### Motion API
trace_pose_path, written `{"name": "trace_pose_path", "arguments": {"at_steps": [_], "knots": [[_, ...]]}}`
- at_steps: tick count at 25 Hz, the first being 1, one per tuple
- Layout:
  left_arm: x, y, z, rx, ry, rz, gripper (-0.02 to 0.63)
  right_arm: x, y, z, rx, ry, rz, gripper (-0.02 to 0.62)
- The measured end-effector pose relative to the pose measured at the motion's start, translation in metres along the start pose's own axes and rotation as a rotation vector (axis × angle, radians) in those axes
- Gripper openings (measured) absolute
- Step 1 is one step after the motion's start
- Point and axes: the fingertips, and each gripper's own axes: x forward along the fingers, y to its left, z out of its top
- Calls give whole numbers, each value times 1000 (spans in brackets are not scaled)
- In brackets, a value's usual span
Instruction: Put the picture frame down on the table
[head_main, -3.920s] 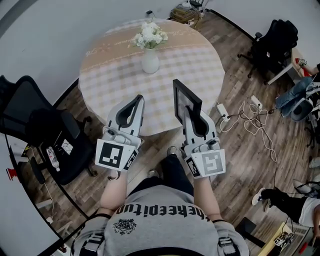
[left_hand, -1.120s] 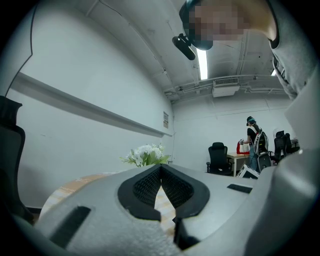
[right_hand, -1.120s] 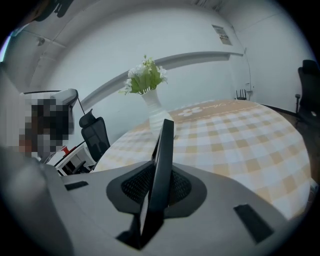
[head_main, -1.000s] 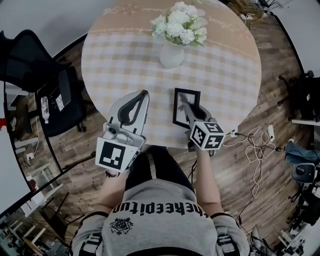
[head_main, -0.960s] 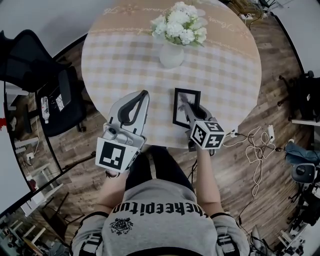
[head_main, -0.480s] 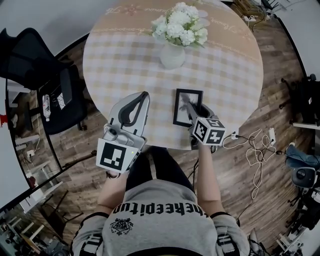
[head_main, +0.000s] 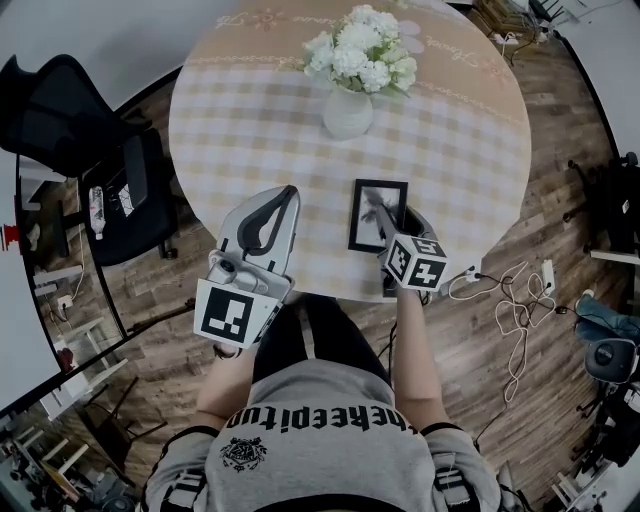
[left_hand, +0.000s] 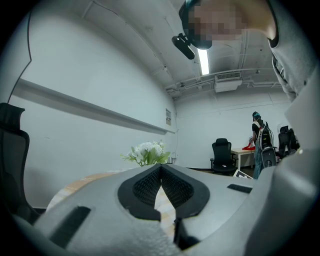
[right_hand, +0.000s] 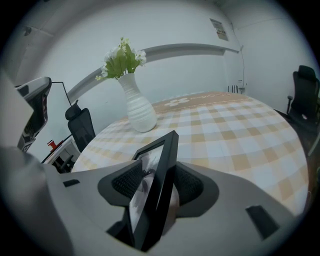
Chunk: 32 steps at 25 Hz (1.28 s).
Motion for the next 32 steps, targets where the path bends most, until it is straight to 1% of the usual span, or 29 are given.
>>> {"name": "trace_pose_path", "arguments": {"at_steps": [2, 4, 7, 12, 13, 15, 18, 19, 22, 26, 27, 29, 30, 32], "knots": [[0, 2, -2, 9, 16, 8, 15, 1, -1, 0, 1, -5, -4, 199], [1, 2, -4, 13, 33, 12, 15, 1, -6, -2, -14, 2, -26, 210], [3, -2, -4, 15, 15, 2, 15, 4, -15, -8, -50, 22, -65, 229], [3, -3, -13, 18, 74, 6, 15, 7, -18, -12, -55, 36, -82, 229], [4, -3, -12, 19, 70, 5, 15, 7, -18, -12, -59, 40, -88, 229], [5, -5, -6, 24, 28, -1, 15, 8, -19, -13, -70, 50, -105, 229], [5, -4, -1, 29, 3, 1, 15, 9, -19, -12, -120, 50, -140, 232], [4, -4, -1, 31, 2, 3, 15, 8, -18, -11, -140, 46, -150, 233], [-2, -3, -6, 32, 34, 5, 15, 6, -18, -10, -166, 24, -165, 233], [-7, -2, -1, 11, 40, 8, 15, -8, -17, 0, -186, -49, -191, 177], [-9, -2, 1, 22, 28, 6, 15, -13, -16, 4, -183, -72, -195, 148], [-13, -3, 6, 41, -3, -12, 15, -23, -12, 10, -176, -111, -203, 40], [-15, -4, 8, 44, -10, -21, 15, -29, -9, 12, -174, -125, -204, 21], [-19, -6, 12, 43, -13, -33, 15, -39, -3, 15, -161, -151, -197, 9]]}}
